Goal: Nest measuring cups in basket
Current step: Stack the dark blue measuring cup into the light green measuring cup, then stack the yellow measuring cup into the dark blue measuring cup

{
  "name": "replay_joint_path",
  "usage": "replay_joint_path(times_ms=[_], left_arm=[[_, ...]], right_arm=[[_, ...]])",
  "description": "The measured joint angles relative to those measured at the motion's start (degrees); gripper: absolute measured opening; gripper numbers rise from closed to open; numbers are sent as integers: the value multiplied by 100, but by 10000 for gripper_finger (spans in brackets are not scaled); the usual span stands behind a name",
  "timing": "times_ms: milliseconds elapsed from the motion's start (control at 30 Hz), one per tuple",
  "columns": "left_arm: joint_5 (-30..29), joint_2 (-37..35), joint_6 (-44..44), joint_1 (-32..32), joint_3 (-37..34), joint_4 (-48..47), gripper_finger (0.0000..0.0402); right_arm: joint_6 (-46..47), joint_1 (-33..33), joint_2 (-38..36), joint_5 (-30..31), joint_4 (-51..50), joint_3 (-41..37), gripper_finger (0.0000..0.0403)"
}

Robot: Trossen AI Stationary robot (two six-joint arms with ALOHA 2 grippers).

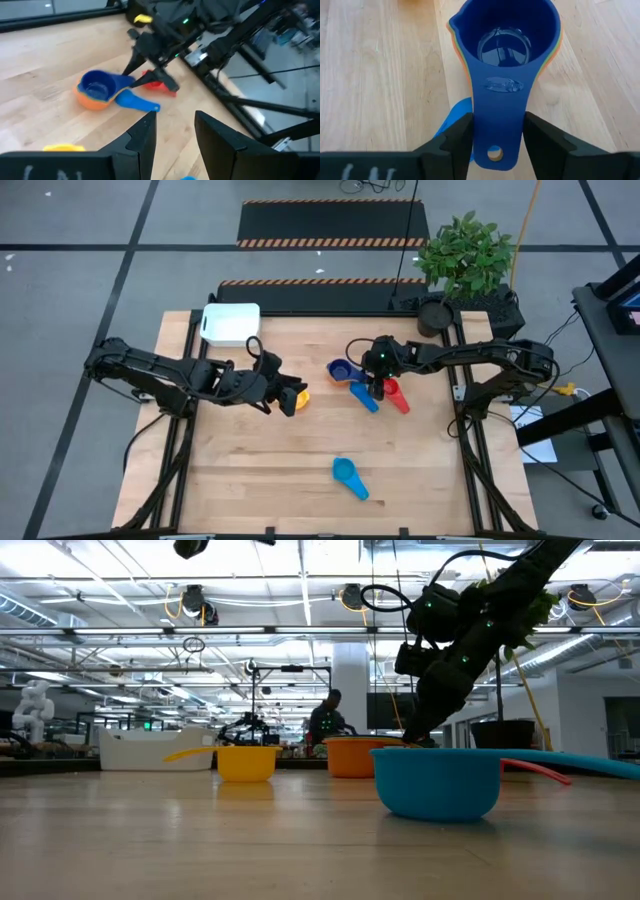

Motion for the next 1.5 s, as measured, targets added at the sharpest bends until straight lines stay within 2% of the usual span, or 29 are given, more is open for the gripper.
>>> replay_joint_path(times_ms=[133, 233, 333, 467, 633, 733, 833, 967, 1067, 1200, 1300, 1400, 1500], left_arm=[[-148, -2, -698, 0, 0, -996, 136], [-44, -2, -1197, 42, 0, -1790, 136], [269, -2, -1161, 84, 0, -2261, 144], [542, 1, -642, 175, -4, -2614, 179], [693, 18, 401, 376, -256, -2604, 255], [1174, 19, 931, 579, -540, -2426, 301], [1539, 27, 1513, 726, -831, -2004, 327], [1873, 26, 2465, 799, -1207, -1442, 326], [2184, 67, 2768, 973, -1532, -1118, 311], [2180, 66, 3016, 1123, -1797, -1083, 297], [2051, 66, 3558, 1101, -2025, -1076, 295], [2048, 66, 4081, 1069, -2257, -980, 304], [1899, 66, 4320, 1073, -2550, -814, 329]], right_arm=[[200, 2, -126, -3, -19, 0, 194], [354, 2, -290, 26, -134, -2, 216], [588, 2, -479, 35, -217, 0, 229], [1169, 63, -791, 26, -281, -2, 233], [2550, 388, -1413, 4, -294, -1, 232], [3434, 720, -1831, 13, -224, -1, 232], [4447, 1113, -2157, 256, -201, 0, 231], [5640, 1732, -2346, 628, -181, 0, 230], [6156, 2274, -2311, 1048, -41, -2, 230], [6330, 2959, -2097, 1680, 383, 0, 231], [6419, 3314, -1856, 2107, 770, 0, 231], [6478, 3490, -1610, 2251, 1138, -2, 231], [6480, 3574, -1403, 2243, 1569, -2, 231]])
